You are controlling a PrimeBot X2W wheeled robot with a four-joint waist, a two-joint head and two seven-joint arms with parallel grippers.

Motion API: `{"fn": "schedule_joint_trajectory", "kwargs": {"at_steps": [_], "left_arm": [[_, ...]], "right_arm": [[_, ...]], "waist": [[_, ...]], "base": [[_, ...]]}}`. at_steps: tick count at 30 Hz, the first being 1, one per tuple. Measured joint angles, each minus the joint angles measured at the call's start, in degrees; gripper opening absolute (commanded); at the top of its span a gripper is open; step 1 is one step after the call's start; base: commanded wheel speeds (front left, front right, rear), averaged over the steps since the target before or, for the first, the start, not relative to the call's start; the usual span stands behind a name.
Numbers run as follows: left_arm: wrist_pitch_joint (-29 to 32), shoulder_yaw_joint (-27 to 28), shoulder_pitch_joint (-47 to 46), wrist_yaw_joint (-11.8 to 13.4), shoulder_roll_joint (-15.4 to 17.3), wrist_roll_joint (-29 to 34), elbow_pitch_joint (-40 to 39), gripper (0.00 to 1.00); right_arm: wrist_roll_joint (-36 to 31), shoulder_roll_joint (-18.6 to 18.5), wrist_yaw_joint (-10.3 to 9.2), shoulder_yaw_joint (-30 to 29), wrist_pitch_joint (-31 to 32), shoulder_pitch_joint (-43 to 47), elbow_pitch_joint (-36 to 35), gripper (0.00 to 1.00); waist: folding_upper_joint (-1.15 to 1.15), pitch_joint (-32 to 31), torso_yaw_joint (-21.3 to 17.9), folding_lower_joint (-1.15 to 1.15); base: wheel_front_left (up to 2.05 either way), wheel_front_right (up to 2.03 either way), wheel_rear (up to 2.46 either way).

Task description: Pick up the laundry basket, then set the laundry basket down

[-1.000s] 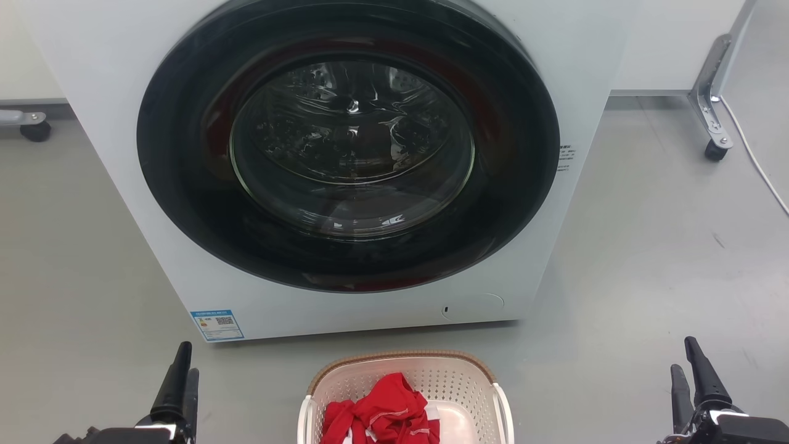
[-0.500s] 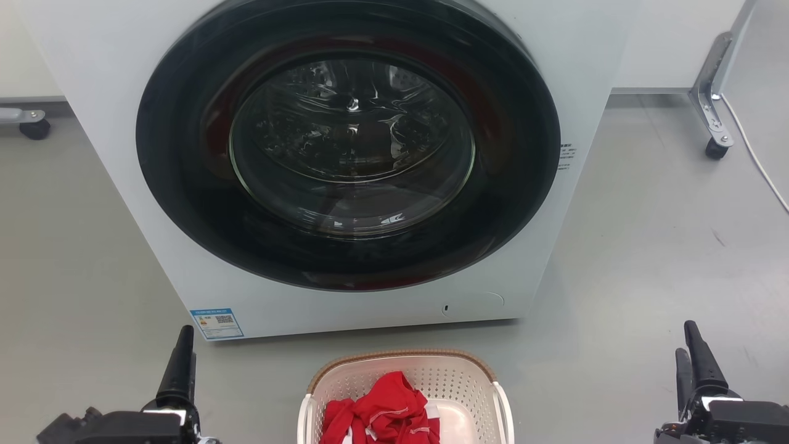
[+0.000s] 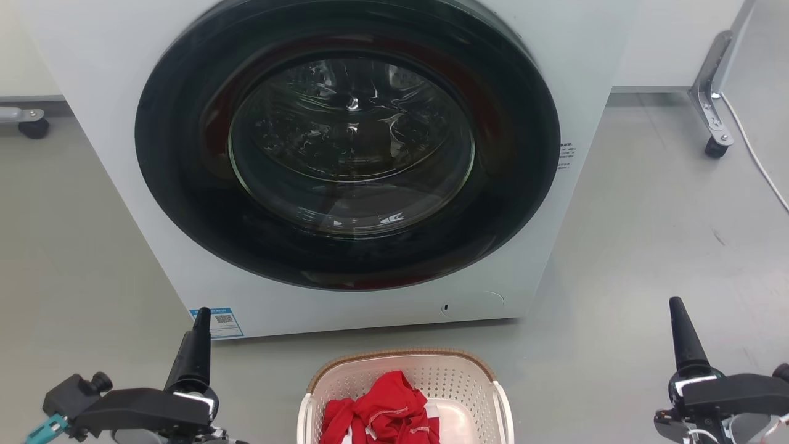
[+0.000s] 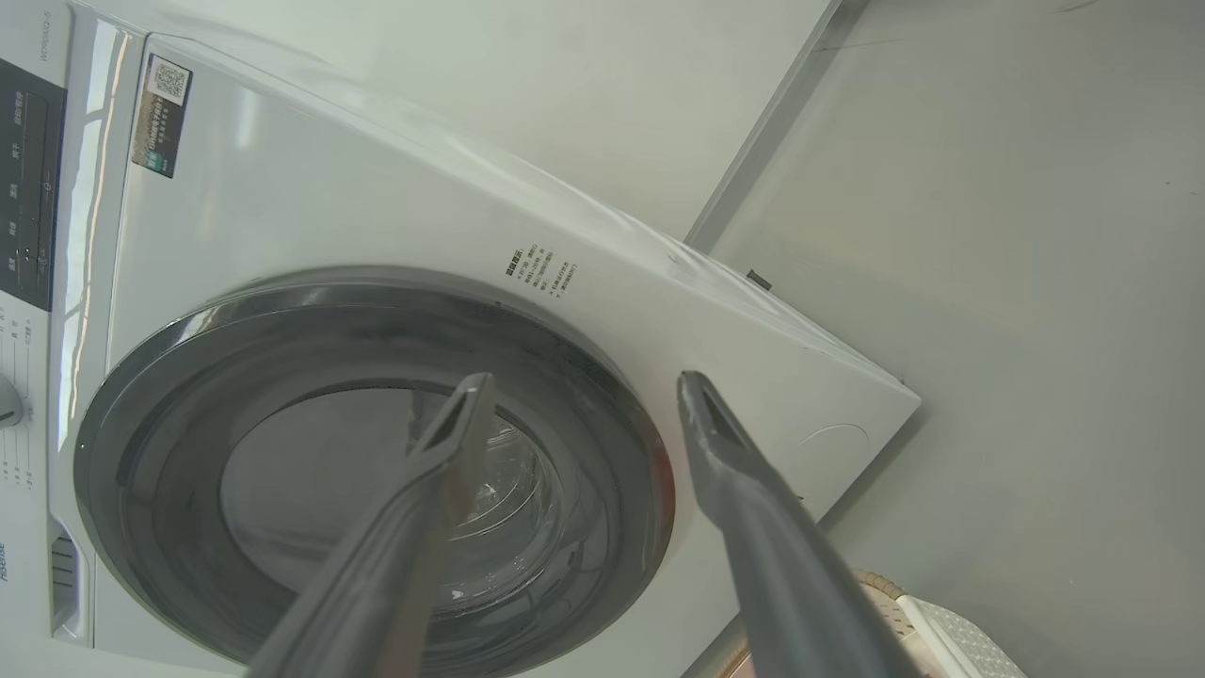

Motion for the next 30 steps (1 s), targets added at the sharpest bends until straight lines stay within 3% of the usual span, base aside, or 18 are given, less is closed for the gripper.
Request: {"fn": "schedule_joint_trajectory", "kwargs": {"at_steps": [16, 30], "left_arm": [[-4.0, -6.1, -1.8, 4.4, 3.4, 20.0, -2.3, 1.00], [-6.8, -9.4, -1.9, 7.0, 4.8, 30.7, -2.4, 1.00]], "right_arm": [[-21.3, -4.7, -3.32, 8.0, -4.0, -2.2, -1.3, 1.00], [-34.4, -7.0, -5.52, 12.9, -6.8, -3.3, -0.8, 1.00]], "waist": [[0.00, -0.1, 0.1, 0.00], [0.00, -0.2, 0.1, 0.00]], "base": [[0.00, 0.00, 0.00], [0.00, 0.00, 0.00]]}}
